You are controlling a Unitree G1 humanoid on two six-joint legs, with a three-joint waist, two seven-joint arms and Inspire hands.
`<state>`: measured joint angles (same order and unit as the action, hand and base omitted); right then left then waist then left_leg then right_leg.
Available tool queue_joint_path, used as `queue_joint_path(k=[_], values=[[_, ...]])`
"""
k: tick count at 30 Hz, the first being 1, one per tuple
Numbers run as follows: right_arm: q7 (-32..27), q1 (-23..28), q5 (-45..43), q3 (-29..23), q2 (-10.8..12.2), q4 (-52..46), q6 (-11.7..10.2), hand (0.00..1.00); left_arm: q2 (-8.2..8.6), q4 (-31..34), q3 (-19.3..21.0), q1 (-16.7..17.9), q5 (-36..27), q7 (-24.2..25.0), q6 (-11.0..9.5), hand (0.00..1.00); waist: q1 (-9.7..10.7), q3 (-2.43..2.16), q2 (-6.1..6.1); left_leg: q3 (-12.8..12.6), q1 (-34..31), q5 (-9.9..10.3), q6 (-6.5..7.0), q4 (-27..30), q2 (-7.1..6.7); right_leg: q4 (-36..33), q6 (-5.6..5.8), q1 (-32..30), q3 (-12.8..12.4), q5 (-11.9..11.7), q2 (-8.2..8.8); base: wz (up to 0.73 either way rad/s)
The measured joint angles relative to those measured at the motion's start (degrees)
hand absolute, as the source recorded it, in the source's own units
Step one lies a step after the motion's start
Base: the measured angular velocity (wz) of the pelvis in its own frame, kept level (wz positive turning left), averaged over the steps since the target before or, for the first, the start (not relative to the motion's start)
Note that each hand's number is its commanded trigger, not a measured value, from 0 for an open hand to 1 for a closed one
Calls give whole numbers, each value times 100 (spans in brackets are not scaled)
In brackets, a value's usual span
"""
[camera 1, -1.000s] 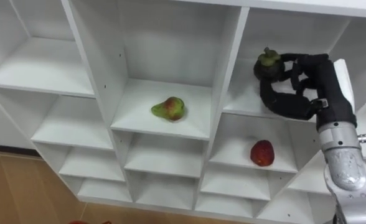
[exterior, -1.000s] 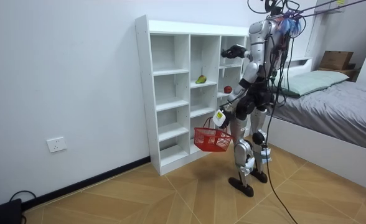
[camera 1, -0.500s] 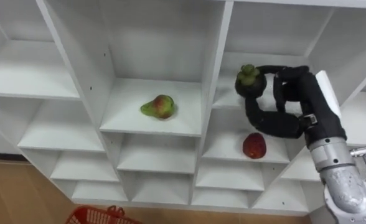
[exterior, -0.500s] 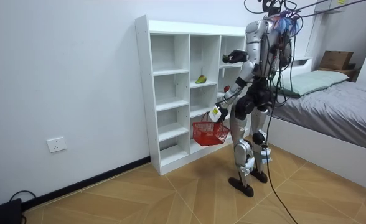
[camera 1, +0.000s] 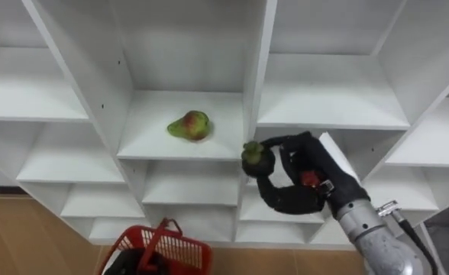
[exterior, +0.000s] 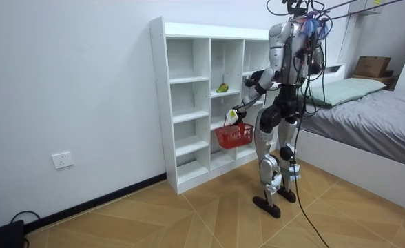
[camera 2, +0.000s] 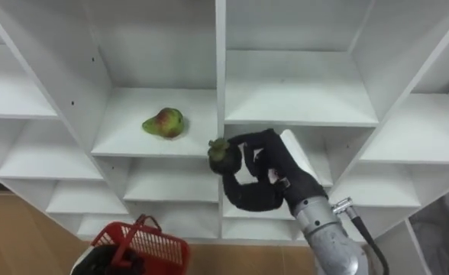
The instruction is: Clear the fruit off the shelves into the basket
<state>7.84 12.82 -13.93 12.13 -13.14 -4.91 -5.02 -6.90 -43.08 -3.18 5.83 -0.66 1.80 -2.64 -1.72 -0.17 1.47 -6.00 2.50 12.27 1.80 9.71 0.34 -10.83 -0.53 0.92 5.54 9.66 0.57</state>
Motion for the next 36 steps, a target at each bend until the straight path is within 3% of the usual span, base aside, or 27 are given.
queue_joint_path(k=[2, 7, 11, 14, 20, 36], values=[[57, 0, -2, 34, 37, 0, 9, 100, -1, 163, -103, -105, -126, -7, -4, 100, 1, -10, 53, -2, -49, -8, 6, 21, -2, -6, -2, -70, -3, -2, 6, 0], [43, -56, -65, 124, 256, 334, 9, 100, 32, 641, -253, -332, -138, -51, -24, 100, -14, 41, 177, 2, -139, -8, 6, 96, 8, 18, -4, -112, -40, -23, 7, 0], [37, -152, -65, 347, 255, 804, 8, 100, 84, 692, -449, -628, -147, -93, -167, 100, -35, 87, 109, -2, -266, -10, 10, 115, 2, 15, 2, -230, -44, -48, 9, 0], [0, -154, -68, 366, 255, 915, 8, 100, 98, 709, -500, -655, -184, -109, -200, 100, -27, 95, 81, 1, -443, -12, 13, 170, 16, 5, -10, -388, -32, -75, 11, 0], [-84, -396, -432, 377, 402, 1458, 9, 100, 103, 716, -509, -668, -244, -91, -200, 100, -15, 92, 85, 10, -691, -18, 8, 215, 31, 5, -27, -611, 30, -97, 19, 1], [-188, -884, -479, 702, 395, 2839, 12, 100, 71, 654, -778, -682, -416, 460, -200, 100, -48, 93, 26, 162, -842, -23, 5, 217, 24, 20, -26, -713, 258, -97, 41, 4]])
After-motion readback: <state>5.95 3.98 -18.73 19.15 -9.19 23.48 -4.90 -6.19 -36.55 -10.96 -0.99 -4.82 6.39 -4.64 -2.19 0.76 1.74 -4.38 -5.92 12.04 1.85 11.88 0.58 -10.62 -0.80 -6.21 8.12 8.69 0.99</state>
